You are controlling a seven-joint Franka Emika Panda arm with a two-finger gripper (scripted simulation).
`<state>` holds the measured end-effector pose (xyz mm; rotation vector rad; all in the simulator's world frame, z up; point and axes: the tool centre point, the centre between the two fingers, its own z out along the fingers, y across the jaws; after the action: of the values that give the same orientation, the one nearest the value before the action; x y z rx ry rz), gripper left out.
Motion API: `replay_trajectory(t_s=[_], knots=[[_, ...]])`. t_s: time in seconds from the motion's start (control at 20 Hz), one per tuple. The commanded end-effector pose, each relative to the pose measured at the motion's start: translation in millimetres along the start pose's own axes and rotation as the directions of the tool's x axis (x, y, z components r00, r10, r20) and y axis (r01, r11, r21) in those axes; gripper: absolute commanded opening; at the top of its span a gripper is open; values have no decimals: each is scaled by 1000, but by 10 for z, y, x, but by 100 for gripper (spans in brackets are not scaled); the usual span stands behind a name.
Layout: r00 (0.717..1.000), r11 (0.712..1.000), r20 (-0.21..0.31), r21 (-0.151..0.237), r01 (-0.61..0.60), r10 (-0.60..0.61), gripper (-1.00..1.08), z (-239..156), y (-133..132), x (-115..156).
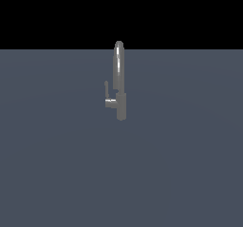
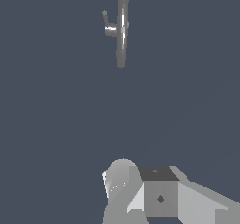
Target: Turn on the faucet by rotating a designated handle.
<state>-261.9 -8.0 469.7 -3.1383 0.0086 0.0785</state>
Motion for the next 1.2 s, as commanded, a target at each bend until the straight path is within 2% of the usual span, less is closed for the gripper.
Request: replay_trajectory(t_s=[0.0, 0.35, 0.6, 0.85, 1.15], knots=[[1000, 1000, -12, -4, -14, 14, -100, -40, -9, 4], [991, 994, -88, -25, -106, 104, -100, -280, -73, 29], [963, 976, -175, -42, -213, 203, -100, -544, -177, 55], [906, 938, -282, -52, -342, 314, -100, -838, -351, 99], [811, 874, -402, -51, -483, 424, -100, -1112, -623, 193]])
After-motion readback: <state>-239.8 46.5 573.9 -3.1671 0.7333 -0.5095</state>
